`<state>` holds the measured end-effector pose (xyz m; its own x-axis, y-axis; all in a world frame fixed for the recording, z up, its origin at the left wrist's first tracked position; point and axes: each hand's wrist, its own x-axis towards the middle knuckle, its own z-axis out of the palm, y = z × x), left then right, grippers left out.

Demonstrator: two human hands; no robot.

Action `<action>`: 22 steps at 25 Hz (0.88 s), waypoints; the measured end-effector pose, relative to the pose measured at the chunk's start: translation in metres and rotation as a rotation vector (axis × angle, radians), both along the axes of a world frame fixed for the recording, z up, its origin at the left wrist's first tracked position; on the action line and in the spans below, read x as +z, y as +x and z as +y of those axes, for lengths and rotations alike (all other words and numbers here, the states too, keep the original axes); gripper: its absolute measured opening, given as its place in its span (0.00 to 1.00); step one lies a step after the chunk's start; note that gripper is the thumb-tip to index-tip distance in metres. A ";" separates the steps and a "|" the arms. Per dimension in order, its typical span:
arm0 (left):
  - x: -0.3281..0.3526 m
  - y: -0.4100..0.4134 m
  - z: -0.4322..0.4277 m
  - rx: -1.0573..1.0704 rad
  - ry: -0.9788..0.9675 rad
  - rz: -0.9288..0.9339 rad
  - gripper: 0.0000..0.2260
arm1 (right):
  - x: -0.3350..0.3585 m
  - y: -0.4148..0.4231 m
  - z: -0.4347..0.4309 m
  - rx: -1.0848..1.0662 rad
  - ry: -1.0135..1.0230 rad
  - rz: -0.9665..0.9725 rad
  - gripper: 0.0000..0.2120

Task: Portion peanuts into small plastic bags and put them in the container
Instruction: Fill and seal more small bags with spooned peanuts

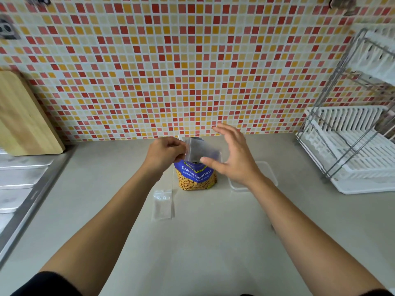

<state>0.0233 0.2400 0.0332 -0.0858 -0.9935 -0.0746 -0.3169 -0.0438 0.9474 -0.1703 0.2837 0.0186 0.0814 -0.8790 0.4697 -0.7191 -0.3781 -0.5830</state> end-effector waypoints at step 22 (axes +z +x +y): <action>-0.023 -0.007 -0.063 0.067 -0.040 -0.355 0.19 | -0.021 0.000 -0.027 -0.094 0.175 -0.520 0.27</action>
<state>0.0166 0.1766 0.0099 0.0034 -0.9988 -0.0487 -0.6243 -0.0402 0.7801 -0.1704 0.2567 -0.0029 -0.2049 -0.9397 0.2738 -0.3456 -0.1923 -0.9185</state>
